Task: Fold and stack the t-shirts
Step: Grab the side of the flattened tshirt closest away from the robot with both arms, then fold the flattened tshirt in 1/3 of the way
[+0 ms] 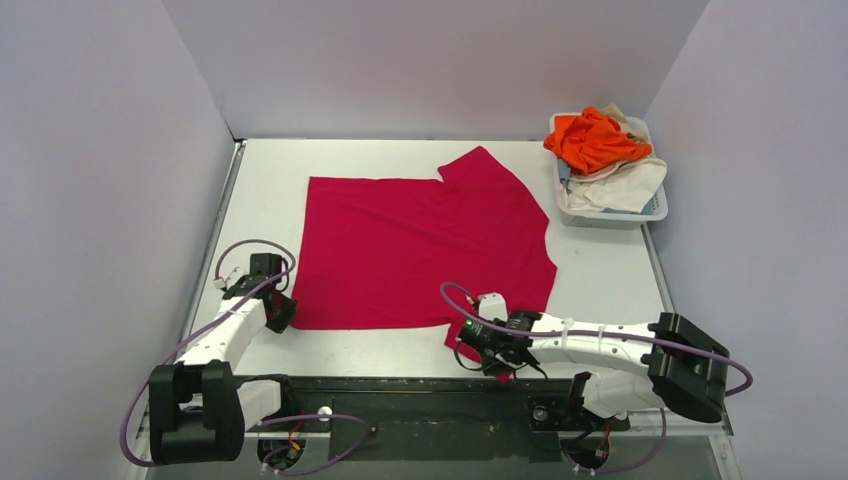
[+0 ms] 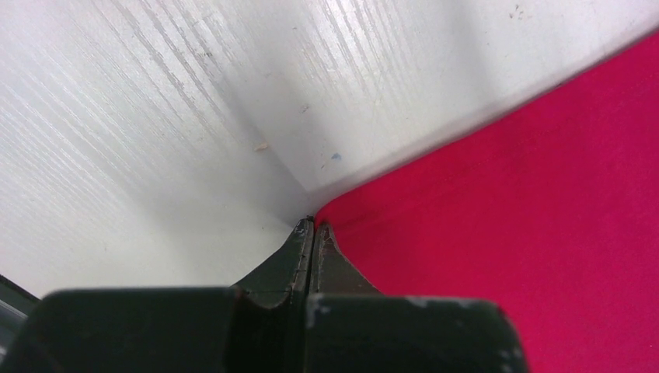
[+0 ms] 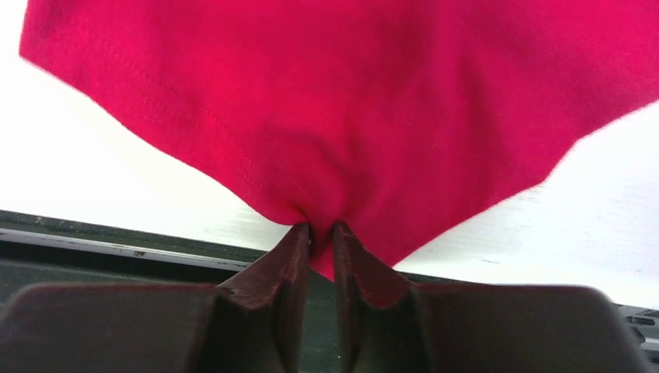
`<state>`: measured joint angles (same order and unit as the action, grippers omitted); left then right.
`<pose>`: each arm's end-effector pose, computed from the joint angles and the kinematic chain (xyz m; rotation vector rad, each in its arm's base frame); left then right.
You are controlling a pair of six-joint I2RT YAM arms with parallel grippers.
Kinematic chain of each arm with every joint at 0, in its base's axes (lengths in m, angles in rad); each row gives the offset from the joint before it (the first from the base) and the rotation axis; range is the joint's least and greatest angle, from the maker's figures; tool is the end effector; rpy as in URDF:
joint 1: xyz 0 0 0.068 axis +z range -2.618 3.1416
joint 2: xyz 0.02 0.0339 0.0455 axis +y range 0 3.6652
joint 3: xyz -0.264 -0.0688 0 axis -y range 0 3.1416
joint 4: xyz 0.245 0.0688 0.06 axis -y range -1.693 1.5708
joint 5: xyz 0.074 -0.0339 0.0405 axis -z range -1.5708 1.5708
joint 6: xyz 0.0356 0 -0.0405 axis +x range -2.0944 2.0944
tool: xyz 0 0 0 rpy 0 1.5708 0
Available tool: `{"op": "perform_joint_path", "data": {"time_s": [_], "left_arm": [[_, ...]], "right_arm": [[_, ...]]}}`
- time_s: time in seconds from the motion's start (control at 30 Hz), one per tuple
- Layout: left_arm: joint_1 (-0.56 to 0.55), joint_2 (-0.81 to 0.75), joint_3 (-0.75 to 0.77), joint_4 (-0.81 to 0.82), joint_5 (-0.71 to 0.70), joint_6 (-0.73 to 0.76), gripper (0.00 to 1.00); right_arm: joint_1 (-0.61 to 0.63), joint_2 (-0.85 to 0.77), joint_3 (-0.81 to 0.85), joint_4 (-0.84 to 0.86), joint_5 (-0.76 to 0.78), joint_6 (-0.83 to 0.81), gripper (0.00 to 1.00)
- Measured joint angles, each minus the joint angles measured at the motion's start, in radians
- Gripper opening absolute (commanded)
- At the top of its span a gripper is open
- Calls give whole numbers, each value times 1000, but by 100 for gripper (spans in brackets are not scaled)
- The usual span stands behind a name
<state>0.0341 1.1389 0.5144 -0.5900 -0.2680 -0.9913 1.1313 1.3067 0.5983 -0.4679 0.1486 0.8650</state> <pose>0.1807 0.0156 0.1572 -1.3829 2.3230 0.0993 0.0976 0.1952 0.1537 -0.3284 2.7639 0.3552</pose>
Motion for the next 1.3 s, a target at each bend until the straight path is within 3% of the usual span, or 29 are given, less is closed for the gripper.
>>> {"op": "perform_joint_path", "data": {"time_s": [0.27, 0.47, 0.6, 0.73, 0.97, 1.3], "left_arm": [[0, -31, -1, -51, 6, -4, 0], [0, -217, -31, -185, -19, -80, 0], [-1, -327, -33, -237, -24, -115, 0], [-1, -346, -21, -252, -18, -121, 0], [-1, -213, 84, -212, 12, -121, 0], [0, 17, 228, -118, 11, -125, 0]], "right_arm": [[0, -163, -98, 10, -10, 35, 0], [16, -367, -123, -72, -79, 71, 0], [15, -397, -121, -106, -105, 77, 0], [-38, -385, -60, -166, -86, 48, 0], [-269, -302, 212, -197, 24, -123, 0], [-504, -3, 540, -202, 96, -372, 0]]}}
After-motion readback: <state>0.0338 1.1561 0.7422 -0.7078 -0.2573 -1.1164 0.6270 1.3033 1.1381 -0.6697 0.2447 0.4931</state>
